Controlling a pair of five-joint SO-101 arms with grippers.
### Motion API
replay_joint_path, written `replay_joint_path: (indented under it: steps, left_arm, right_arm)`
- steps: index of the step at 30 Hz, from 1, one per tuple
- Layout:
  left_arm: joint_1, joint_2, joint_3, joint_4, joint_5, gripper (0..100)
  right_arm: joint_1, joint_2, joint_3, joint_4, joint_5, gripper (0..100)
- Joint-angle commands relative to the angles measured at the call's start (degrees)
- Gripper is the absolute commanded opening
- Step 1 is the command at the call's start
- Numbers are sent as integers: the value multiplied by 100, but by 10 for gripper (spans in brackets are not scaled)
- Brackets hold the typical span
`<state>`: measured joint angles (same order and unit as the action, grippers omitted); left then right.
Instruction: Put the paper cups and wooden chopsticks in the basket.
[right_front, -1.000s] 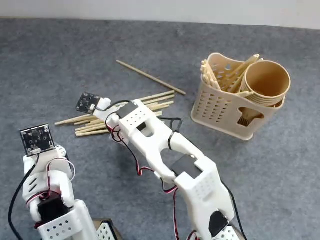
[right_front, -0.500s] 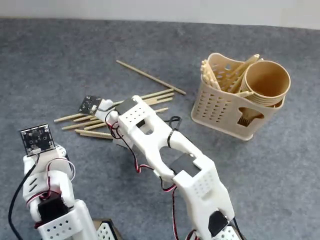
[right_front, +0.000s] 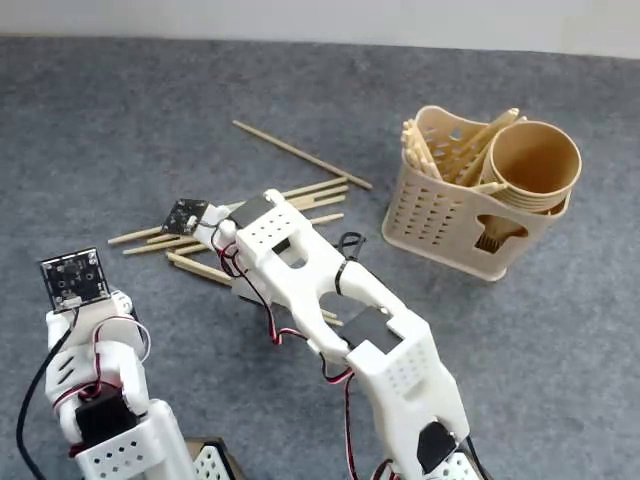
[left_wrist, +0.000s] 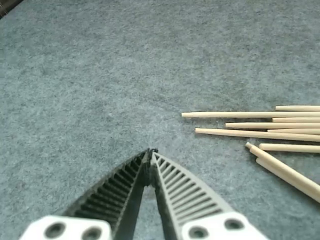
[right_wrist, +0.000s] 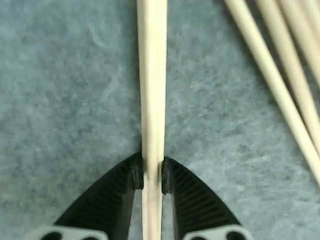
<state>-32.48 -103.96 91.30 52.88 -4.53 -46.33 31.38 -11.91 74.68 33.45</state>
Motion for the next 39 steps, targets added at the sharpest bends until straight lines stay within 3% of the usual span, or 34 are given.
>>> replay_joint_path:
  steps: [1,12,25,31,39]
  left_arm:
    - [-31,-13,-40,-97,-26,11]
    - [-31,-13,-40,-97,-26,11]
    - [-22,-13,-31,-105,-26,11]
    - [-22,-13,-31,-105,-26,11]
    - [-13,-13,-31,-105,-26,11]
  right_arm:
    - [-4,-620,-295,180,9,5]
    - [4,-2703,884,136,-88,5]
    - [514,-4857,2316,-2202,-1354,5]
    - [620,-5262,2800,-3424,-1653,5]
    - [716,-5349,2703,-4101,-1820,5]
